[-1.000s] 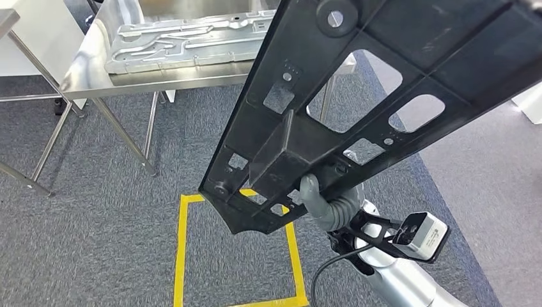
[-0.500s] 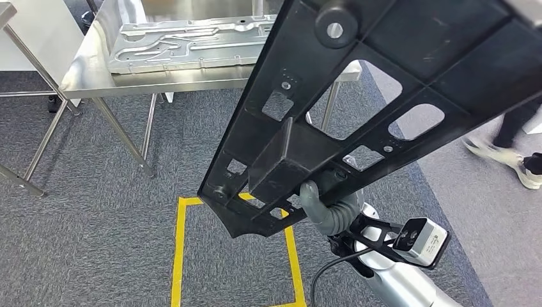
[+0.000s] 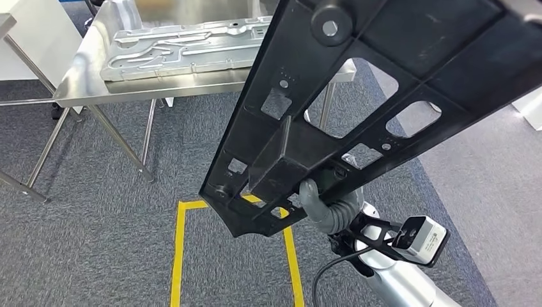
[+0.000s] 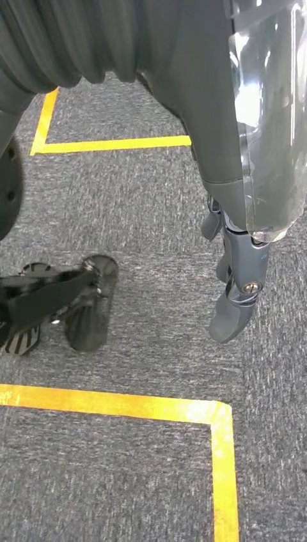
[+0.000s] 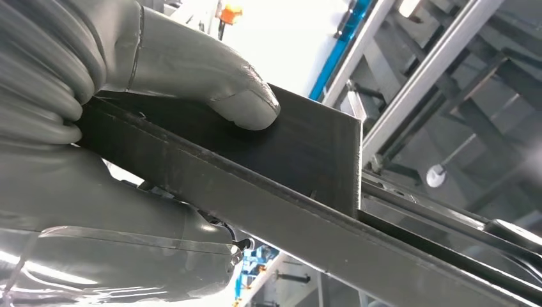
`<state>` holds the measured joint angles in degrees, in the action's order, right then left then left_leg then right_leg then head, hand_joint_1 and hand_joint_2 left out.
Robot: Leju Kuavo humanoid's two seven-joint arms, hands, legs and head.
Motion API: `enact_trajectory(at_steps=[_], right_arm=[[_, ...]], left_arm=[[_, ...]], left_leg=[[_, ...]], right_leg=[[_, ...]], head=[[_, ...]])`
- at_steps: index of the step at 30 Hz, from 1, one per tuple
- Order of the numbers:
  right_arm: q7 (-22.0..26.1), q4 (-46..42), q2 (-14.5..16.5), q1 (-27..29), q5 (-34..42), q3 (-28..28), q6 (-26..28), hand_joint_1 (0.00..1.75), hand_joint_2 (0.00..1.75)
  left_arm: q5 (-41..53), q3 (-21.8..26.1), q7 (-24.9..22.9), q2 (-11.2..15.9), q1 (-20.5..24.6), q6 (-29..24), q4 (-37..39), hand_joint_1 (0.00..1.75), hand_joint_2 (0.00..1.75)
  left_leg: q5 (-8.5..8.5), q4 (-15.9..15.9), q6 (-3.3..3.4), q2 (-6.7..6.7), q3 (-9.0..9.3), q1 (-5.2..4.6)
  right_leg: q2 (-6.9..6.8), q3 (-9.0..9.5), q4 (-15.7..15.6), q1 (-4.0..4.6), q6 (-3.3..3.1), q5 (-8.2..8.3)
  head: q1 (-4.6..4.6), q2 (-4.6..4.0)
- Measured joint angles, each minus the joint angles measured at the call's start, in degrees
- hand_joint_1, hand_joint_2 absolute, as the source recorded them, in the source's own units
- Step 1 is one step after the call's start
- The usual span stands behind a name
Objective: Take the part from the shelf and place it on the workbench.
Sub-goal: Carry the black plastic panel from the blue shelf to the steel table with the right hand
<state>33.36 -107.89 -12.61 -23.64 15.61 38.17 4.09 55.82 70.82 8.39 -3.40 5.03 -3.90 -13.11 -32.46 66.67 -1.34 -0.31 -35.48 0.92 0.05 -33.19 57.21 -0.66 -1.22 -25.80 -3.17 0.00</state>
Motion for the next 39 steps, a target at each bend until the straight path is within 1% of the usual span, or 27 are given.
enact_trajectory(at_steps=[1, 2, 3, 4, 6, 7, 9, 12, 14, 16, 17, 18, 20, 21, 23, 24, 25, 28, 29, 30, 32, 33, 34, 35, 36, 38, 39], right_arm=[[-0.1, 0.0, 0.1, 0.1, 0.0, 0.0, 0.0, 1.75, 1.75], [-0.1, 0.0, 0.1, 0.1, 0.0, 0.0, 0.0, 1.75, 1.75], [-0.1, 0.0, 0.1, 0.2, 0.0, 0.0, 0.0, 1.75, 1.75], [-0.1, 0.0, 0.1, 0.3, 0.0, 0.1, 0.0, 1.75, 1.75], [-0.2, 0.0, 0.2, 0.3, 0.0, 0.1, 0.0, 1.75, 1.75], [-0.2, 0.0, 0.3, 0.3, -0.1, 0.1, 0.0, 1.75, 1.75], [-0.2, 0.0, 0.4, 0.3, -0.3, 0.1, 0.0, 1.75, 1.75], [-0.1, 0.0, 0.5, 0.3, -0.5, 0.1, -0.1, 1.75, 1.75], [0.0, 0.0, 0.5, 0.3, -0.6, 0.0, -0.2, 1.75, 1.75], [0.2, 0.1, 0.5, 0.5, -0.7, 0.0, -0.2, 1.75, 1.75], [0.2, 0.2, 0.5, 0.6, -0.7, 0.0, -0.3, 1.75, 1.75], [0.3, 0.4, 0.5, 0.6, -0.7, 0.0, -0.4, 1.75, 1.75], [0.3, 0.5, 0.5, 0.6, -0.6, 0.0, -0.6, 1.75, 1.75], [0.3, 0.5, 0.5, 0.6, -0.6, 0.0, -0.7, 1.75, 1.75], [0.3, 0.6, 0.5, 0.5, -0.6, 0.0, -0.8, 1.75, 1.75], [0.4, 0.6, 0.5, 0.4, -0.5, 0.0, -0.9, 1.75, 1.75], [0.4, 0.7, 0.5, 0.3, -0.5, 0.0, -0.9, 1.75, 1.75], [0.4, 0.7, 0.6, 0.2, -0.4, -0.2, -0.9, 1.75, 1.75], [0.4, 0.7, 0.6, 0.2, -0.4, -0.2, -0.9, 1.75, 1.75], [0.4, 0.7, 0.6, 0.1, -0.3, -0.2, -1.0, 1.75, 1.75], [0.4, 0.9, 0.6, 0.0, -0.2, -0.2, -1.0, 1.75, 1.75], [0.4, 1.0, 0.6, 0.1, -0.2, -0.2, -1.0, 1.75, 1.75], [0.4, 1.0, 0.6, 0.1, -0.1, -0.2, -1.0, 1.75, 1.75], [0.4, 1.1, 0.6, 0.2, -0.1, -0.2, -1.0, 1.75, 1.75], [0.4, 1.1, 0.6, 0.2, -0.1, -0.2, -1.0, 1.75, 1.75], [0.6, 1.2, 0.6, 0.4, -0.1, -0.2, -1.0, 1.75, 1.75], [0.8, 1.2, 0.6, 0.4, -0.2, -0.2, -1.0, 1.75, 1.75]], left_arm=[[0.0, 0.0, 0.0, 0.0, 0.0, 0.0, 0.0, 0.0, 1.75], [0.0, 0.0, -0.1, 0.0, -0.1, 0.0, 0.0, 0.0, 1.75], [0.0, 0.0, -0.1, 0.0, -0.1, 0.0, 0.0, 0.0, 1.75], [0.0, 0.0, -0.1, 0.0, -0.2, 0.0, 0.0, 0.0, 1.75], [0.0, 0.0, -0.1, 0.0, -0.2, 0.0, 0.0, 0.0, 1.75], [0.0, 0.0, -0.1, 0.0, -0.1, 0.0, 0.0, 0.0, 1.75], [0.0, 0.0, 0.0, 0.1, -0.1, -0.1, 0.0, 0.0, 1.75], [-0.2, 0.0, 0.0, 0.1, -0.1, -0.1, 0.0, 0.0, 1.75], [-0.3, 0.0, 0.0, 0.0, -0.1, -0.2, 0.0, 0.0, 1.75], [-0.4, 0.0, 0.0, 0.0, 0.0, -0.2, 0.0, 0.0, 1.75], [-0.4, 0.0, 0.0, 0.0, -0.1, -0.2, 0.0, 0.0, 1.75], [-0.4, 0.0, 0.0, 0.0, -0.1, -0.2, 0.0, 0.0, 1.75], [-0.5, 0.1, -0.1, 0.0, -0.2, -0.2, 0.0, 0.0, 1.75], [-0.5, 0.1, -0.1, -0.1, -0.2, -0.2, 0.0, 0.0, 1.75], [-0.5, 0.1, -0.1, -0.1, -0.2, -0.2, 0.0, 0.0, 1.75], [-0.5, 0.1, 0.0, -0.1, -0.1, -0.2, 0.0, 0.0, 1.75], [-0.5, 0.2, 0.0, -0.1, -0.1, -0.2, 0.0, 0.0, 1.75], [-0.5, 0.2, 0.0, -0.1, 0.1, -0.2, 0.0, 0.0, 1.75], [-0.5, 0.2, 0.0, -0.1, 0.1, -0.2, 0.0, 0.0, 1.75], [-0.5, 0.2, 0.0, -0.1, 0.2, -0.2, 0.0, 0.0, 1.75], [-0.5, 0.3, 0.0, -0.1, 0.1, -0.2, 0.0, 0.0, 1.75], [-0.5, 0.3, 0.0, -0.1, 0.1, -0.2, 0.0, 0.0, 1.75], [-0.5, 0.3, 0.0, -0.1, -0.1, -0.2, 0.0, 0.0, 1.75], [-0.5, 0.3, 0.0, -0.1, -0.2, -0.2, 0.0, 0.0, 1.75], [-0.5, 0.3, 0.0, -0.1, -0.2, -0.2, 0.0, 0.0, 1.75], [-0.5, 0.3, 0.0, -0.1, -0.3, -0.3, 0.0, 0.0, 1.75], [-0.6, 0.3, 0.1, -0.1, -0.4, -0.4, 0.0, 0.0, 1.75]], left_leg=[[-1.56, 4.1, -0.11, 0.0, -2.23, 0.03], [-2.19, 7.0, -0.15, 0.01, -3.97, 0.03], [-1.53, 7.6, -0.1, 0.01, -4.7, 0.03], [0.29, 5.8, 0.05, 0.01, -4.18, 0.02], [4.9, -2.3, 0.65, 0.0, -0.76, -0.11], [6.24, -5.7, 0.99, 0.0, 0.8, -0.26], [6.67, -8.6, 1.55, -0.02, 2.12, -0.63], [6.55, -9.3, 2.39, 0.0, 2.59, -0.47], [6.45, -9.8, 3.03, 0.03, 3.28, -0.14], [6.07, -9.8, 3.27, 0.03, 3.66, -0.17], [5.84, -9.8, 3.27, 0.02, 3.87, -0.18], [5.57, -9.8, 3.2, -0.01, 4.16, -0.17], [5.02, -9.8, 3.01, -0.09, 4.91, -0.15], [4.69, -9.8, 2.87, -0.13, 5.38, -0.14], [3.98, -9.7, 2.41, -0.16, 5.92, -0.24], [3.63, -9.7, 2.1, -0.16, 6.12, -0.32], [3.36, -9.8, 1.78, -0.14, 6.18, -0.4], [2.59, -9.7, 0.8, -0.02, 6.74, -0.33], [1.84, -8.3, 0.53, 0.02, 6.31, -0.27], [0.62, -5.6, 0.31, 0.04, 5.06, -0.22], [-2.41, 2.6, 0.1, 0.06, 0.38, -0.19], [-3.42, 6.1, 0.05, 0.06, -1.85, -0.18], [-3.61, 8.3, 0.05, 0.06, -3.57, -0.19], [-2.67, 8.6, 0.12, 0.06, -4.39, -0.19], [-0.63, 6.9, 0.29, 0.06, -4.28, -0.21], [4.98, -0.7, 0.95, 0.05, -2.11, -0.33], [6.86, -4.5, 1.31, 0.05, -0.71, -0.5]], right_leg=[[-0.01, 0.11, 0.0, 0.11, -0.14, -0.13], [0.02, 0.23, 0.0, 0.22, -0.22, -0.28], [0.06, 0.43, 0.0, 0.32, -0.23, -0.46], [0.12, 0.73, 0.0, 0.39, -0.19, -0.66], [0.19, 1.52, 0.0, 0.54, 0.02, -1.2], [0.23, 1.76, 0.1, 0.63, 0.22, -1.43], [0.27, 1.87, 0.1, 0.7, 0.76, -1.73], [0.24, 1.83, 0.6, 0.56, 1.69, -2.35], [0.22, -0.33, 5.2, 0.45, 2.23, -4.57], [0.22, -5.0, 13.2, 0.22, 2.59, -7.51], [0.2, -7.12, 16.2, 0.07, 2.75, -8.05], [0.18, -8.15, 17.0, -0.04, 2.85, -7.3], [0.09, -7.57, 13.8, -0.23, 2.88, -3.76], [0.02, -6.13, 10.2, -0.27, 2.81, -1.37], [-0.11, -3.42, 4.1, -0.16, 2.51, 1.2], [-0.13, -2.42, 1.8, -0.07, 2.28, 1.82], [-0.09, -2.07, 1.1, 0.05, 2.01, 1.53], [0.15, -1.49, 0.6, 0.04, 0.96, 0.9], [0.14, -1.08, 0.4, -0.04, 0.58, 0.71], [0.1, -0.61, 0.2, -0.12, 0.26, 0.48], [0.02, 0.08, 0.2, 0.02, -0.12, -0.19], [0.04, 0.37, 0.2, 0.1, -0.18, -0.48], [0.08, 0.68, 0.2, 0.16, -0.21, -0.77], [0.14, 1.09, 0.2, 0.22, -0.21, -1.09], [0.2, 1.65, 0.2, 0.27, -0.17, -1.48], [0.26, 3.02, 0.1, 0.38, 0.01, -2.48], [0.3, 3.54, 0.1, 0.48, 0.21, -2.98]], head=[[0.0, 0.0], [0.0, 0.0], [0.0, 0.0], [0.0, 0.0], [0.01, 0.0], [0.01, 0.0], [0.02, 0.0], [0.01, 0.0], [0.02, 0.0], [0.02, 0.0], [0.02, 0.0], [0.02, 0.0], [0.02, 0.0], [0.02, 0.0], [0.02, 0.0], [0.02, 0.0], [0.02, 0.0], [0.02, 0.0], [0.01, 0.0], [0.01, 0.0], [0.0, 0.0], [0.0, 0.0], [0.0, 0.0], [0.0, 0.0], [0.0, 0.0], [0.01, 0.0], [0.01, 0.0]])
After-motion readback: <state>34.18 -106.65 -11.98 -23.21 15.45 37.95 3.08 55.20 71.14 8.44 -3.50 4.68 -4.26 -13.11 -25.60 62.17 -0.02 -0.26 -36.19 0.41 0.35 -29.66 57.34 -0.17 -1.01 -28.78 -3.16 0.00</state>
